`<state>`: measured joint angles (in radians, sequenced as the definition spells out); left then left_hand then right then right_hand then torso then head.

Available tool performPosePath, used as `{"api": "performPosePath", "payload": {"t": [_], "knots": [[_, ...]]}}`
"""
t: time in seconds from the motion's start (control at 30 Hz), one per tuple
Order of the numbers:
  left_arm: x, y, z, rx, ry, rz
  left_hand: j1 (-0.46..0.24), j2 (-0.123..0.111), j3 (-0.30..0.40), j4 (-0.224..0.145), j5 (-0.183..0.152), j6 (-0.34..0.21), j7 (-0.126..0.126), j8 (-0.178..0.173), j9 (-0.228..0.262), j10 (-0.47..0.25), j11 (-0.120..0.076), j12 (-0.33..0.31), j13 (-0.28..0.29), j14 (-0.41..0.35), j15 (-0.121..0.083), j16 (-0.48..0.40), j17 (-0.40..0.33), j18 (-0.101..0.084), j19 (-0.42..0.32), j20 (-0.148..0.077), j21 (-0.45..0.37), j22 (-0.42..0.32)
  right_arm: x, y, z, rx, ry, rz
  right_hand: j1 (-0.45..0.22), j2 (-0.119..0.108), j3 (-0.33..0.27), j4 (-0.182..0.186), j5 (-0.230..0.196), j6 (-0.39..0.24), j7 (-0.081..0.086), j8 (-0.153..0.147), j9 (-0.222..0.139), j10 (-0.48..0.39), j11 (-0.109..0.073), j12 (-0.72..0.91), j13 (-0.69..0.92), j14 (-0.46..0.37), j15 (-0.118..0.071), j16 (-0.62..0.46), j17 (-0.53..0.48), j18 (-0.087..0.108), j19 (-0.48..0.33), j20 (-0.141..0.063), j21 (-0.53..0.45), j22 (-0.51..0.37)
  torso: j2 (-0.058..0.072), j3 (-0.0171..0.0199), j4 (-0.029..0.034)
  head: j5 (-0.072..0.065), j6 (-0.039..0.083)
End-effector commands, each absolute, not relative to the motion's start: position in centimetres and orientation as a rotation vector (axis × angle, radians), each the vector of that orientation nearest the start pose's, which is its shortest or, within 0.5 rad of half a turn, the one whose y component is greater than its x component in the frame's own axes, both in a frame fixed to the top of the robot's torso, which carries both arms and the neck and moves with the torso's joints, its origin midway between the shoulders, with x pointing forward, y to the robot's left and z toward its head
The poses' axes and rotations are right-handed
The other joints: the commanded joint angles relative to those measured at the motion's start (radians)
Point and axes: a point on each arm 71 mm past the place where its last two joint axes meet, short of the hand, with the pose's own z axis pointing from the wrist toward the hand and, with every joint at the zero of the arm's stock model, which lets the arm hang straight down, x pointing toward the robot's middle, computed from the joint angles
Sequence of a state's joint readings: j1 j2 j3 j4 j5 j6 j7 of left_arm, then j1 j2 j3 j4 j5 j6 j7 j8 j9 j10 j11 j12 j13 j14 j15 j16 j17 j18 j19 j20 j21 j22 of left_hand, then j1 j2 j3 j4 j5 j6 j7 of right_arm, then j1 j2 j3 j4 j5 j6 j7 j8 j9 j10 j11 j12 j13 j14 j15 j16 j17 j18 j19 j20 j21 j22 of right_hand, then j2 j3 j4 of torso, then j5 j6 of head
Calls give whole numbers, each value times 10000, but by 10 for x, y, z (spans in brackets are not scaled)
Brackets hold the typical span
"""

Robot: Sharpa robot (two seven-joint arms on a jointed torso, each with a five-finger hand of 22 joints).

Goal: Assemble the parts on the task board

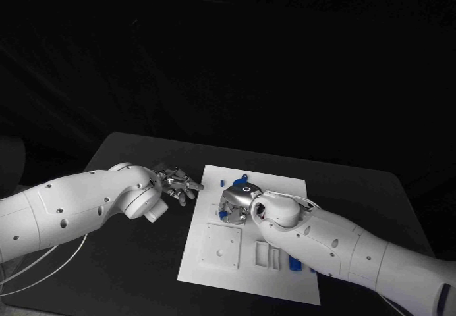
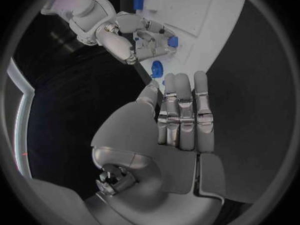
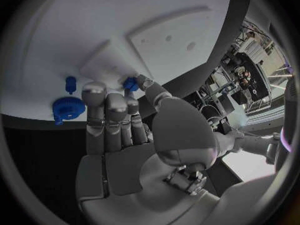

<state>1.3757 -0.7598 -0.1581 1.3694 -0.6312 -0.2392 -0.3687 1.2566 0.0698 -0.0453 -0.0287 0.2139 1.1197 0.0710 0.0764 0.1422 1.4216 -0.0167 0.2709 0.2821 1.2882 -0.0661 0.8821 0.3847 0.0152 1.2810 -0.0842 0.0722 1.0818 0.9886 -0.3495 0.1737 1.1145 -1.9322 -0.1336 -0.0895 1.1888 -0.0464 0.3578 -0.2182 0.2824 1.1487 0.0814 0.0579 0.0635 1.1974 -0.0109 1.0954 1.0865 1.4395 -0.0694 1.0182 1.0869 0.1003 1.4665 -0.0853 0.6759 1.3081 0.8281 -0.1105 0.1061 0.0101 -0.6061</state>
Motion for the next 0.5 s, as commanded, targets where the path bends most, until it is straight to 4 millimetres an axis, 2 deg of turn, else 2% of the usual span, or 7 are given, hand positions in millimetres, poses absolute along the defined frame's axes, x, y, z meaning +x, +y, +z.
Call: {"api": "performPosePath", "payload": {"t": [0.03,0.37,0.5], "knots": [[528,223,-176,-7223,20029,-6799,73,6,0,-86,34,-10,17,6,-15,90,0,-65,-13,38,6,-40,10,-92,41,-20,17,-9,510,-54,-256,-5038,16996,5594,1,87,72,-5,-38,143,-35,48,21,8,-59,24,13,7,-75,34,18,-115,489,-109,67,775,-2,-3,1,-14,3],[528,223,-175,-7204,20008,-6833,74,-2,-4,-112,32,-17,23,1,-20,82,4,-74,-21,32,8,-51,14,-93,31,-17,15,-12,511,-56,-252,-4990,16380,5548,-13,10,-88,23,-3,206,-63,44,18,51,-77,17,24,29,-93,32,40,-130,504,-133,152,790,0,-8,-3,-32,21],[528,224,-175,-7166,20005,-7014,54,-85,-51,-127,-28,-35,23,-7,-29,72,2,-79,-26,12,14,-65,14,-98,9,-10,6,-19,510,-56,-250,-4921,16056,5641,-6,-10,-201,62,83,230,-75,45,18,85,-87,23,42,55,-105,41,67,-136,514,-146,226,800,3,1,4,-41,30]]}}
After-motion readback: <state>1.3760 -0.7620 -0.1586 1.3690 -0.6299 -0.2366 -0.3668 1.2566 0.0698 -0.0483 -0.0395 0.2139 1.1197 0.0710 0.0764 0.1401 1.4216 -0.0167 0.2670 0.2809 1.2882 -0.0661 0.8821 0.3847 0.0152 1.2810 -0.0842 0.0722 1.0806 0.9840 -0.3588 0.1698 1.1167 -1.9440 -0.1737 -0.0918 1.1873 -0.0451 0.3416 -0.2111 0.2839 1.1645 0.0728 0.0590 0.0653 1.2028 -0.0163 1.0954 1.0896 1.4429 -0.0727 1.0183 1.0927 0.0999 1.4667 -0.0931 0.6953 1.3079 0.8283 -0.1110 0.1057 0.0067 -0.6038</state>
